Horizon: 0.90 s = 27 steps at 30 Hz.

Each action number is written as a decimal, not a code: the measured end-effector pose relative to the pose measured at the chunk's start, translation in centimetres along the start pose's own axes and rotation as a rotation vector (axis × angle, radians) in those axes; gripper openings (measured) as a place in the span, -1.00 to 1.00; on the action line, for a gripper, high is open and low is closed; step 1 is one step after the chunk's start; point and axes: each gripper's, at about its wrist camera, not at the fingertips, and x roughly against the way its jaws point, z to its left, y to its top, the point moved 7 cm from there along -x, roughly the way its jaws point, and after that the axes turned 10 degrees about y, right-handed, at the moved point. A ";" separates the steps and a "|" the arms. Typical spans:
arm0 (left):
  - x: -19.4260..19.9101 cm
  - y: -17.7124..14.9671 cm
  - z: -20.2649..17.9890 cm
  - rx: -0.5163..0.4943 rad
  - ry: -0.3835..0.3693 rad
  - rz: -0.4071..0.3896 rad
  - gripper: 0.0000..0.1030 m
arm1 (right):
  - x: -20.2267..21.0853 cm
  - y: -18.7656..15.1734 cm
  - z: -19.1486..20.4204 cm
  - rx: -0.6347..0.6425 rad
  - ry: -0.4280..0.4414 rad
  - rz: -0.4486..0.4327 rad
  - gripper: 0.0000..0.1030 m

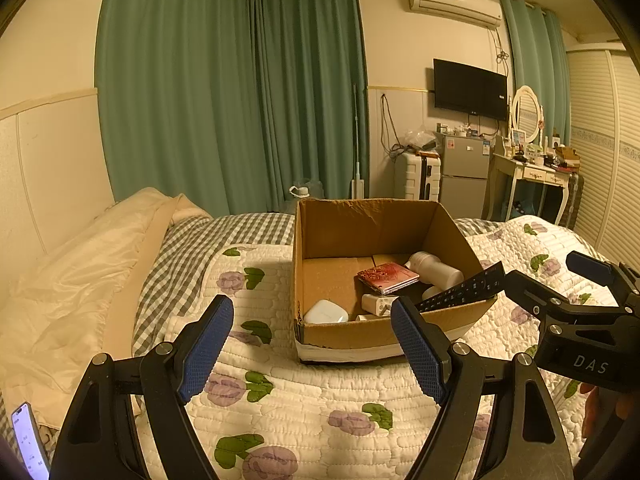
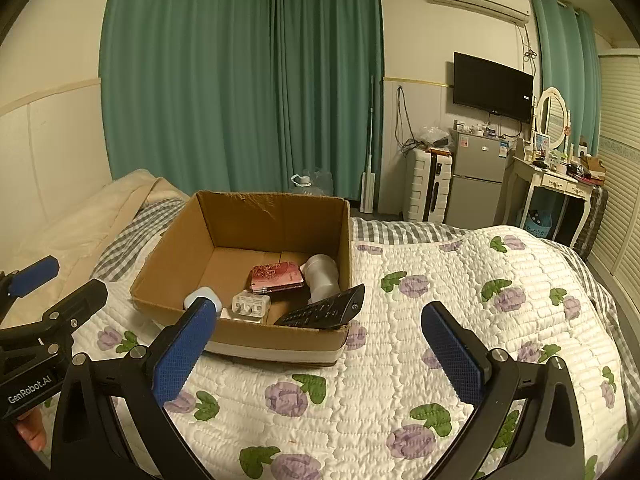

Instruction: Organize rigid objects

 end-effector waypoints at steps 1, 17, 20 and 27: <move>0.0 0.0 0.0 0.000 0.002 0.001 0.62 | 0.0 0.0 0.0 0.000 0.001 0.001 1.00; 0.0 0.0 0.0 0.002 0.001 -0.001 0.62 | -0.1 -0.2 0.1 -0.003 -0.002 0.005 1.00; 0.0 0.0 0.0 0.003 0.000 -0.001 0.62 | -0.2 -0.2 0.1 -0.004 -0.002 0.005 1.00; 0.0 0.0 -0.1 -0.003 -0.002 -0.006 0.62 | -0.3 -0.3 0.1 -0.008 -0.006 0.014 1.00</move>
